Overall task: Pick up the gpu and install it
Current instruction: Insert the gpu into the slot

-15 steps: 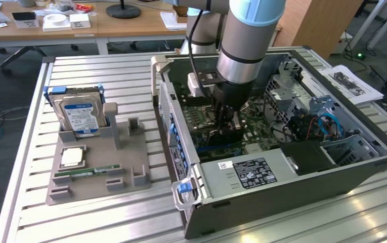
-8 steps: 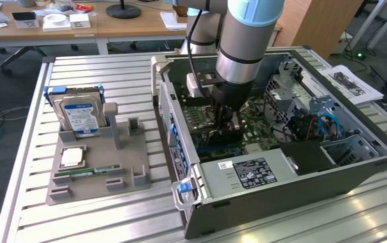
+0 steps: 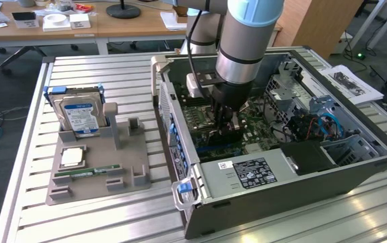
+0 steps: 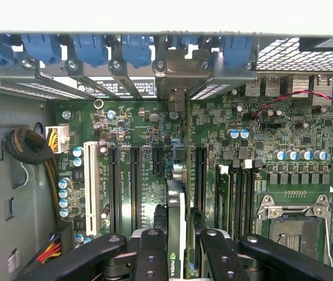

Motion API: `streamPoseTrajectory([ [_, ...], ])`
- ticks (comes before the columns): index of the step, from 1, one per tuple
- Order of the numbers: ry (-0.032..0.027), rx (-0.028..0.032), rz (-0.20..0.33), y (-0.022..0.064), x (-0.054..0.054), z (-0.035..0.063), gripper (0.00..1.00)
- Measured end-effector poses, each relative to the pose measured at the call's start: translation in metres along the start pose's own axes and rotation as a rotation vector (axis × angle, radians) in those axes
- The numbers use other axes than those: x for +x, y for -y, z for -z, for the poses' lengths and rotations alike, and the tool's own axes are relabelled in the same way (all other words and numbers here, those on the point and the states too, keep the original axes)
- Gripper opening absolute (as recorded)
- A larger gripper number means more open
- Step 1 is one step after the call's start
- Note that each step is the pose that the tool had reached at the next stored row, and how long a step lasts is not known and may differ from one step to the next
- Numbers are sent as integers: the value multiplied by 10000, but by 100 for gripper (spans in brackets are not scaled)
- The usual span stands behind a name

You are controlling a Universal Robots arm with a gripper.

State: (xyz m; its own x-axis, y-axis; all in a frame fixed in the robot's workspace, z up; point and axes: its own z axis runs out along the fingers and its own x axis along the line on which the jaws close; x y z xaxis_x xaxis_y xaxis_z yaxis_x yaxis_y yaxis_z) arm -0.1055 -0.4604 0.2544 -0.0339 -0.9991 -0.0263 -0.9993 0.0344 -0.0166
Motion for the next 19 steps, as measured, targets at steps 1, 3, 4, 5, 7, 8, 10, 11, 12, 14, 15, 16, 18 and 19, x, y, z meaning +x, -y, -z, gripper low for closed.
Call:
streamPoseTrajectory([
  [1,-1,-1,0,0,0,-1,26],
  [3,-2,-1,0,0,0,-1,26],
  [4,-1,-1,0,0,0,-1,26],
  [5,-1,0,0,0,0,-2,26],
  [7,-1,0,0,0,0,-10,26],
  [8,-3,-1,0,0,1,-12,26],
  [10,-4,-2,0,0,1,-12,26],
  [11,-2,-1,0,0,1,-13,26],
  [12,-1,0,0,0,0,-15,26],
  [14,1,-1,0,0,1,-24,26],
  [15,1,-1,0,-1,1,-24,26],
  [16,0,0,0,-1,1,-24,26],
  [18,0,0,-1,-1,1,-24,26],
  [19,-1,-1,-1,-1,1,-24,26],
])
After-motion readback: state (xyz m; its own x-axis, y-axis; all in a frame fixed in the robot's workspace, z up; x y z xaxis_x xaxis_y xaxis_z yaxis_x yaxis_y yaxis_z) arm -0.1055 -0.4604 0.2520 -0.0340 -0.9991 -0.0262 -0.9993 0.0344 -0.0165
